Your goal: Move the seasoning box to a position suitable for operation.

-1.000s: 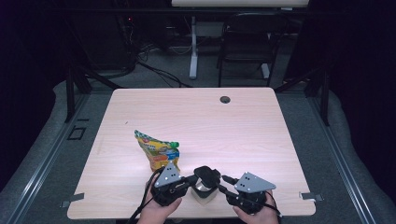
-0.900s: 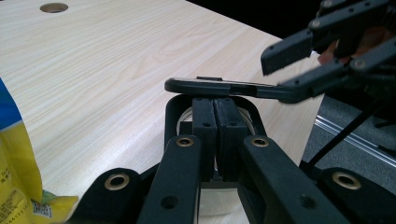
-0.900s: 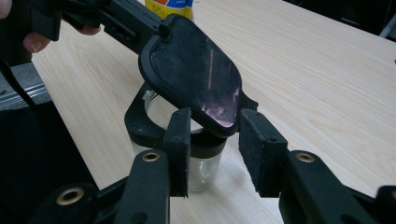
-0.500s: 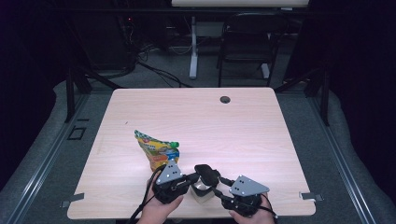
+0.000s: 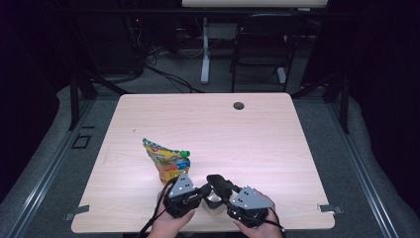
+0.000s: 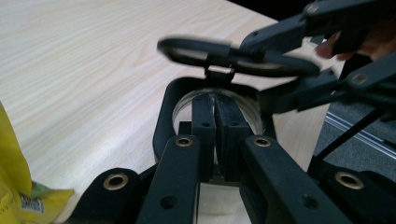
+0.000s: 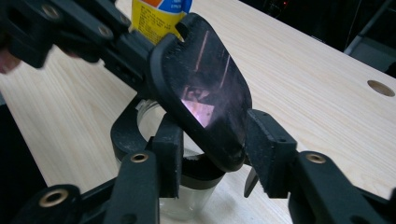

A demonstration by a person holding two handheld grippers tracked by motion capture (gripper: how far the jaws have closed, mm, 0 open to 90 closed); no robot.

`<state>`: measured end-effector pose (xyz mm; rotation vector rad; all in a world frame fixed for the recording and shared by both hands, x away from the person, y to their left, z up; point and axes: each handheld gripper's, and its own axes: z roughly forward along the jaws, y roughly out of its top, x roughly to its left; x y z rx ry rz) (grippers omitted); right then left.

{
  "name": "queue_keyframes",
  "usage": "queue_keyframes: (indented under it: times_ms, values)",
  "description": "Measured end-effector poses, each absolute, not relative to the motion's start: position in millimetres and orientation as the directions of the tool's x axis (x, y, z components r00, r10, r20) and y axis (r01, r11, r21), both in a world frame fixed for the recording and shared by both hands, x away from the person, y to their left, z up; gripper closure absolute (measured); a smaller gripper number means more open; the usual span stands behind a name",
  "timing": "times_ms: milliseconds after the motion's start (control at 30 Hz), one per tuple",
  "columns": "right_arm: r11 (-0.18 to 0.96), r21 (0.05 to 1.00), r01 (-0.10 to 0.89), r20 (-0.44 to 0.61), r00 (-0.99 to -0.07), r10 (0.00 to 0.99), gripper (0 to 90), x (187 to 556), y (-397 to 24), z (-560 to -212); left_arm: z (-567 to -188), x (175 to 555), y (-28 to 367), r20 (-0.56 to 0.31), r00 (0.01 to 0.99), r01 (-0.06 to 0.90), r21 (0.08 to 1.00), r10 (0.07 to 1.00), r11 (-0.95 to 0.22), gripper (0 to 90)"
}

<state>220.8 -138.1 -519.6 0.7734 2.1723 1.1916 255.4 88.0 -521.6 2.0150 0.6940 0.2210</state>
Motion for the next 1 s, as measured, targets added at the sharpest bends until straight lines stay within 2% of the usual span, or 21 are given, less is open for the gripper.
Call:
queue_keyframes:
  times_ms: [333,467,767,1000]
  values:
    - [0.42,0.883,0.21,-0.172,-0.687,0.706,64.5,219,-143,-515,-526,256,89,-0.118,0.829,0.376,0.841,0.547,-0.388,87.9]
    - [0.396,0.894,0.21,-0.158,-0.68,0.716,69.4,219,-147,-513,-527,255,88,-0.116,0.829,0.375,0.842,0.548,-0.389,87.9]
    - [0.302,0.919,0.254,-0.066,-0.657,0.751,82.7,226,-162,-511,-530,253,85,-0.113,0.839,0.367,0.84,0.533,-0.4,88.0]
    - [0.241,0.924,0.296,0.009,-0.649,0.761,85.4,232,-170,-512,-530,253,86,-0.12,0.838,0.371,0.841,0.532,-0.395,88.0]
